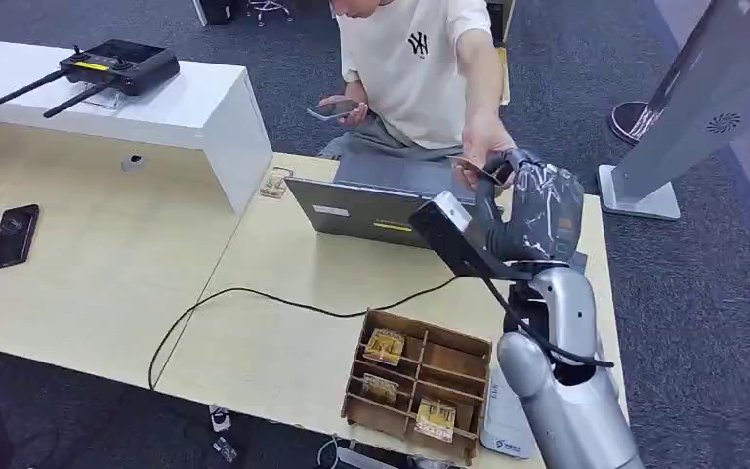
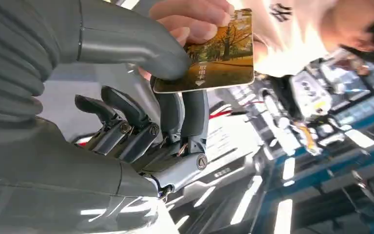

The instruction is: Pass the card to the sensor for recognition and then transmit it.

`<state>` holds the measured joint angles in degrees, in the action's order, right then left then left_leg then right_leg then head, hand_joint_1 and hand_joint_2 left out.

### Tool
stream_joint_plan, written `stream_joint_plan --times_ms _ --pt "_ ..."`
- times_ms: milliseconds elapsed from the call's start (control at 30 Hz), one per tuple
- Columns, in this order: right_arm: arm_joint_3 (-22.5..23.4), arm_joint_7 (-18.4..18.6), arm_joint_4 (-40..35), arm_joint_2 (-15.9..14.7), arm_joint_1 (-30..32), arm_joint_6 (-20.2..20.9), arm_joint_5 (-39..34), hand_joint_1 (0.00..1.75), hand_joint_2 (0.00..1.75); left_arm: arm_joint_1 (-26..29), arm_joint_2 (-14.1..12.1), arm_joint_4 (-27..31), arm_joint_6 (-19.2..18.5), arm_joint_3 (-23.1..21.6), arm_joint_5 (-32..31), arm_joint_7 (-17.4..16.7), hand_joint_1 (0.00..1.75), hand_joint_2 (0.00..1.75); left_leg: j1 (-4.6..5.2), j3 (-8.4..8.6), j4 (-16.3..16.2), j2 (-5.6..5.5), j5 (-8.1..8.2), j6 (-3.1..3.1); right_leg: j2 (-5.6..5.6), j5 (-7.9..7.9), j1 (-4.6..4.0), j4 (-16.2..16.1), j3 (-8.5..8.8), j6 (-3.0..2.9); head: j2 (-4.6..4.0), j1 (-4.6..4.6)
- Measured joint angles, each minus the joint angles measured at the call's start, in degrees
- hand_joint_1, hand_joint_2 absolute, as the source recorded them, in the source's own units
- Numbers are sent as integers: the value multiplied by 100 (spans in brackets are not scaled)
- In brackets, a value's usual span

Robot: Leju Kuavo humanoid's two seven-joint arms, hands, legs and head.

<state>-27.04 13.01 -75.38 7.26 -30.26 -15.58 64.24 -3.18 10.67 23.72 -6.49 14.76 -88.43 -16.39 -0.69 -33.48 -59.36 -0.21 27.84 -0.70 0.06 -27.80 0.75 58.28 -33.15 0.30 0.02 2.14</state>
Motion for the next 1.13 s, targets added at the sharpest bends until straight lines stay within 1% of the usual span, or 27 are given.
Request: stream_joint_plan --times_ms 33,67,100,133,167,400,533,633,767,933,1000,1100,1133 --pt "2 19 125 11 -36 4 97 175 175 -2 -9 0 -4 -38 31 -9 0 0 0 0 0 0 0 0 0 0 0 0 0 0 0 0" --pt "4 39 236 20 -67 11 190 120 175 -4 -15 -2 -9 -68 70 -24 0 0 0 0 0 0 0 0 0 0 0 0 0 0 0 0" --pt "9 59 334 28 -89 18 264 120 175 -5 -26 -2 -11 -105 98 -31 0 0 0 0 -1 0 0 0 1 0 0 0 0 0 0 0" --pt "15 85 423 31 -103 35 325 5 175 -5 -33 -2 -13 -153 133 -33 0 0 1 0 -2 0 0 0 0 0 0 0 0 0 0 0" --pt "20 94 495 31 -115 52 378 0 175 -6 -39 -2 -17 -179 163 -37 0 0 0 0 -2 -1 0 0 0 0 0 0 0 0 0 0" --pt "20 105 813 31 -110 90 546 0 175 -5 -74 -2 -17 -339 275 -92 0 0 0 -2 -1 -1 2 1 1 -1 0 -1 -4 0 0 0" --pt "20 57 848 33 -61 63 461 0 175 -3 -90 -2 -17 -418 312 -105 0 0 0 -1 -1 0 2 1 1 -1 0 -1 -4 0 0 0" --pt "61 -65 773 48 34 18 291 0 175 6 -114 -2 -17 -448 391 -105 0 0 0 -1 -1 -1 2 0 1 -1 0 -1 -4 0 0 0" --pt "192 -427 388 129 327 -44 -522 0 175 60 -127 -2 -2 -457 527 -105 0 0 0 -1 -1 -1 2 0 1 -1 0 -1 -4 0 0 0" --pt "317 -961 -509 199 984 -98 -1850 0 175 217 -160 4 39 -457 730 -105 0 0 0 -3 -1 -1 8 1 1 -7 0 -3 -6 2 0 0" --pt "371 -1209 -880 210 1323 -46 -2701 0 175 295 -173 24 70 -457 804 -105 0 0 0 -3 0 -1 12 3 0 -10 0 -3 -6 0 0 0" --pt "457 -1605 -1275 210 1810 199 -3880 0 175 402 -182 61 103 -448 890 -103 0 0 0 -3 1 0 12 2 1 -10 0 -3 -6 0 0 0" --pt "481 -1741 -1378 210 1964 271 -4218 0 0 423 -182 61 114 -435 907 -98 0 0 0 -2 1 1 12 2 1 -10 0 -4 -7 0 0 0"
